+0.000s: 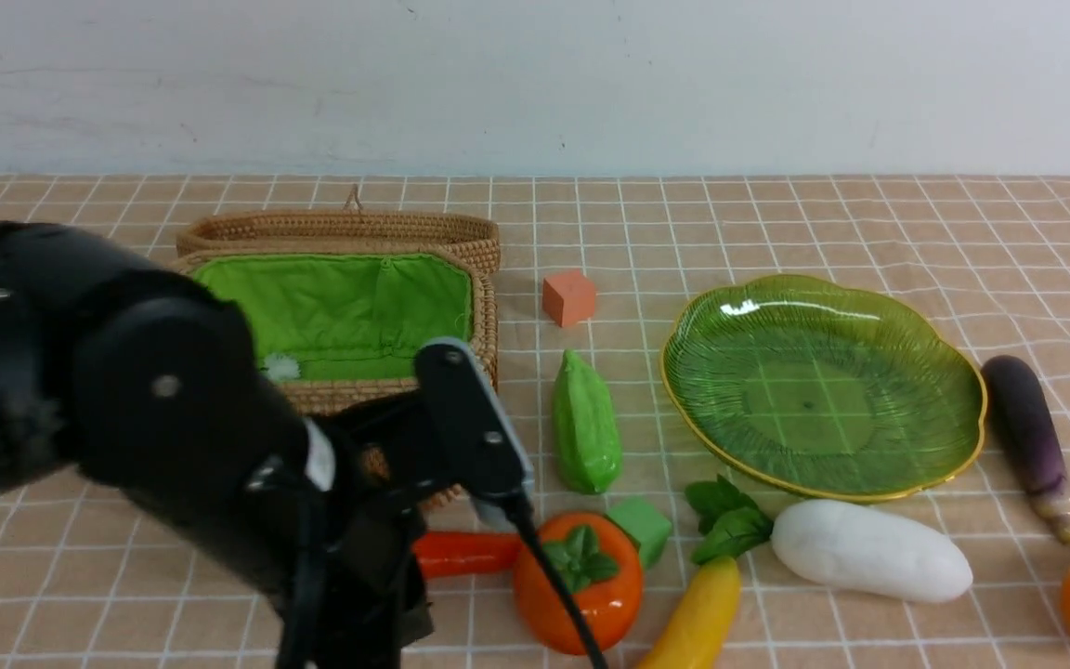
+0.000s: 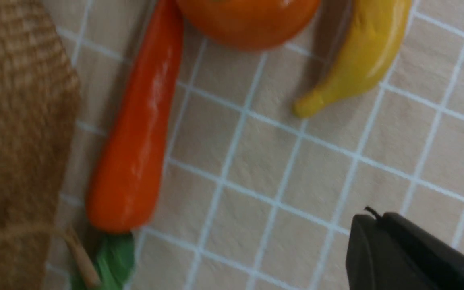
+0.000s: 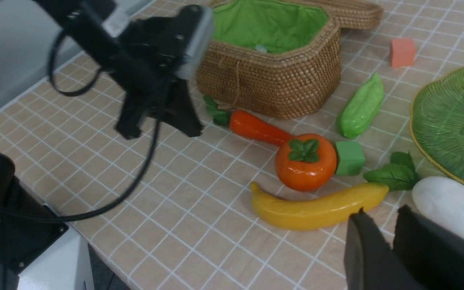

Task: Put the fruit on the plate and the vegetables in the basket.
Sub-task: Use the left arm to grab a carrot and put it into the left basket

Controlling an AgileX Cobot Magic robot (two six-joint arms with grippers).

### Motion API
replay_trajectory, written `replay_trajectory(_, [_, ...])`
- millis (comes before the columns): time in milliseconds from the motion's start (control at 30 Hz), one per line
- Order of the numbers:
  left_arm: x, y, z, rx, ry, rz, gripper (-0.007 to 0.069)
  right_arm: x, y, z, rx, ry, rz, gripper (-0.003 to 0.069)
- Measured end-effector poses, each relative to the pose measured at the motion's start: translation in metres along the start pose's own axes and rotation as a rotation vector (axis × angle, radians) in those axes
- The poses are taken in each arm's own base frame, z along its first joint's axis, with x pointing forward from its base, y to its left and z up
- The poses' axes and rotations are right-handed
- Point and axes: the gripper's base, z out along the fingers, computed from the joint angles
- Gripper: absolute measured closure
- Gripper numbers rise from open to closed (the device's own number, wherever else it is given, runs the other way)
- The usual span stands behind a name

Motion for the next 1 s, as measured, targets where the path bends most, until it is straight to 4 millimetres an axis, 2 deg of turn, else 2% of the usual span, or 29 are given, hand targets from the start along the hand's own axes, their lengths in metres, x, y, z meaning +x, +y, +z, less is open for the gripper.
replay_trajectory(67, [-0.008, 0.007, 0.019, -0.006, 0.004, 0.075, 0.0523, 0.000, 0.000, 0.000, -0.004, 0.003, -0.004, 0.0536])
replay_trajectory(133, [-0.011, 0.010, 0.029, -0.009, 0.011, 0.120, 0.0466, 0.000, 0.000, 0.000, -0.004, 0.003, -0.004, 0.0536])
replay_trajectory(200, [-0.013, 0.015, 0.050, -0.019, 0.024, 0.195, 0.0319, 0.000, 0.000, 0.000, -0.003, 0.003, -0.018, 0.0536])
replay_trajectory(233, [-0.014, 0.016, 0.052, -0.018, 0.027, 0.205, 0.0310, 0.000, 0.000, 0.000, -0.003, 0.003, -0.022, 0.0536])
replay_trajectory(333, [-0.016, 0.023, 0.072, -0.068, 0.029, 0.301, 0.0183, 0.000, 0.000, 0.000, -0.003, 0.004, -0.030, 0.0533])
replay_trajectory(433, [-0.017, 0.029, 0.084, -0.110, 0.040, 0.362, 0.0155, 0.000, 0.000, 0.000, -0.003, 0.004, -0.030, 0.0531])
replay_trajectory(600, [-0.017, 0.033, 0.096, -0.143, 0.052, 0.418, 0.0179, 0.004, 0.000, 0.004, -0.012, 0.027, -0.020, 0.0530])
replay_trajectory(800, [-0.016, 0.036, 0.111, -0.155, 0.066, 0.400, 0.0227, 0.007, 0.000, 0.007, -0.028, 0.043, -0.006, 0.0530])
replay_trajectory(1000, [-0.017, 0.040, 0.121, -0.180, 0.075, 0.367, 0.0230, 0.008, 0.001, 0.008, -0.042, 0.048, 0.003, 0.0528])
